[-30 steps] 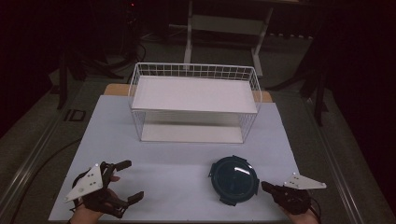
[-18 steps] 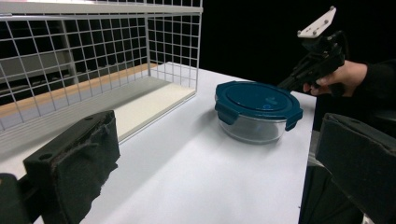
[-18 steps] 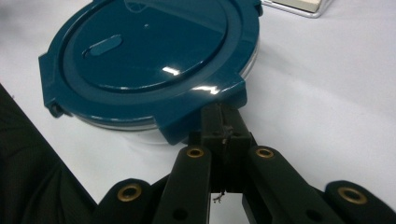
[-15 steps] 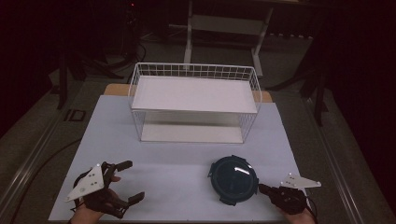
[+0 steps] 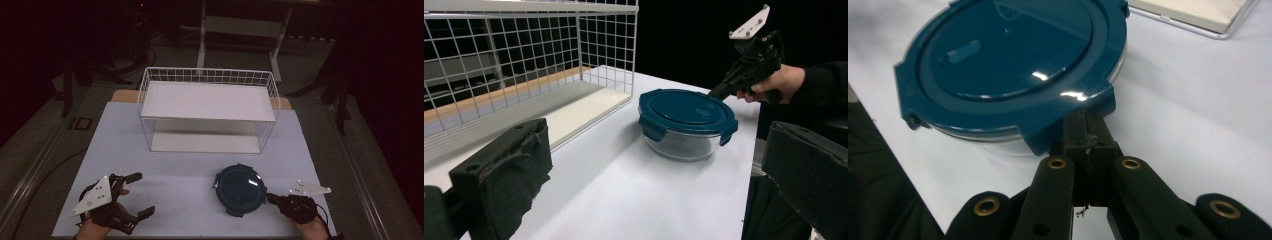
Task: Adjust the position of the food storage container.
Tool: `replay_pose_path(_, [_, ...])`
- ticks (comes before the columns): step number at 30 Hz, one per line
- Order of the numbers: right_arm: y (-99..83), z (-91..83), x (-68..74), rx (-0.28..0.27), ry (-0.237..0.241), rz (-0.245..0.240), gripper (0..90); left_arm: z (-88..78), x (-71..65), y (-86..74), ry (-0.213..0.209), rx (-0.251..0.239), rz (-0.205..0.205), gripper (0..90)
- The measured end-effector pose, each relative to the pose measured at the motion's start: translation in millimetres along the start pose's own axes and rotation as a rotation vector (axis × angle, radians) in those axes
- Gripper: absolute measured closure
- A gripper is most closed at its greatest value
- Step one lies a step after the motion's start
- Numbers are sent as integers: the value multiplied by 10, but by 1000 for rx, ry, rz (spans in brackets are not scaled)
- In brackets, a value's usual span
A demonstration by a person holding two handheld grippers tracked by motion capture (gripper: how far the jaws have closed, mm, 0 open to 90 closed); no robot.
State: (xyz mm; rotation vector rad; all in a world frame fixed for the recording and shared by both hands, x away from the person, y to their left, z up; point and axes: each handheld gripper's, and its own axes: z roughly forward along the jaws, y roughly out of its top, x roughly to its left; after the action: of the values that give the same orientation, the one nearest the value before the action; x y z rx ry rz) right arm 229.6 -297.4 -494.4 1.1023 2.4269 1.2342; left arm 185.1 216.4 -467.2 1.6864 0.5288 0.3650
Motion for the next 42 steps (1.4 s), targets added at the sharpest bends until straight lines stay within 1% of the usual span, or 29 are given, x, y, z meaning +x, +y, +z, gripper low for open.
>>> replay_pose_path(1, [2, -14, 1, -11, 14, 7, 900, -1, 2, -1, -1, -2, -5, 0])
replay_pose_path(3, [10, -49, 30, -13, 16, -4, 900, -2, 8, -3, 3, -2, -7, 0])
replay_pose_path(5, [5, -71, 64, -17, 28, -8, 900, -1, 9, -5, 2, 1, -6, 0])
replay_pose_path(7, [-10, -72, 94, -5, 38, -9, 900, 1, 7, -5, 1, 1, -3, 0])
replay_pose_path(8, [-20, -65, 105, 4, 35, -12, 900, 2, 6, -4, 0, 2, -5, 0])
replay_pose_path(9, [-28, -60, 102, 8, 27, -8, 900, 2, 5, -3, 1, 2, -3, 0])
replay_pose_path(12, [-42, -50, 75, -6, 40, 24, 900, 4, 6, -4, 0, 2, -3, 0])
replay_pose_path(13, [-37, -47, 68, -8, 39, 29, 900, 7, 5, -5, 1, 2, -3, 0])
replay_pose_path(15, [-16, -38, 60, -14, 35, 33, 900, 13, 4, -5, -1, 2, -5, 0])
replay_pose_path(17, [17, -21, 56, -12, 34, 26, 900, 17, -1, -3, -2, 3, -3, 0])
replay_pose_path(18, [31, -9, 56, -13, 32, 30, 900, 18, -2, -3, -2, 3, -3, 0])
replay_pose_path(22, [75, 56, 52, -14, 55, 33, 900, 21, 7, -8, -2, 5, -5, 0])
replay_pose_path(24, [105, 88, 62, -10, 53, 22, 900, 23, 7, -9, -3, 6, -5, 0])
replay_pose_path(30, [193, 185, 54, -7, 56, 23, 900, 26, 8, -9, -4, 7, -6, 0])
replay_pose_path(33, [231, 252, 66, -10, 78, 26, 900, 32, 8, -11, -6, 8, -7, 0])
replay_pose_path(36, [280, 318, 86, -12, 77, 8, 900, 36, 8, -13, -9, 8, -8, 0])
replay_pose_path(39, [321, 394, 97, -19, 96, 29, 900, 38, 9, -15, -10, 9, -11, 0])
replay_pose_path(42, [375, 463, 121, -17, 94, 15, 900, 37, 10, -15, -11, 9, -11, 0])
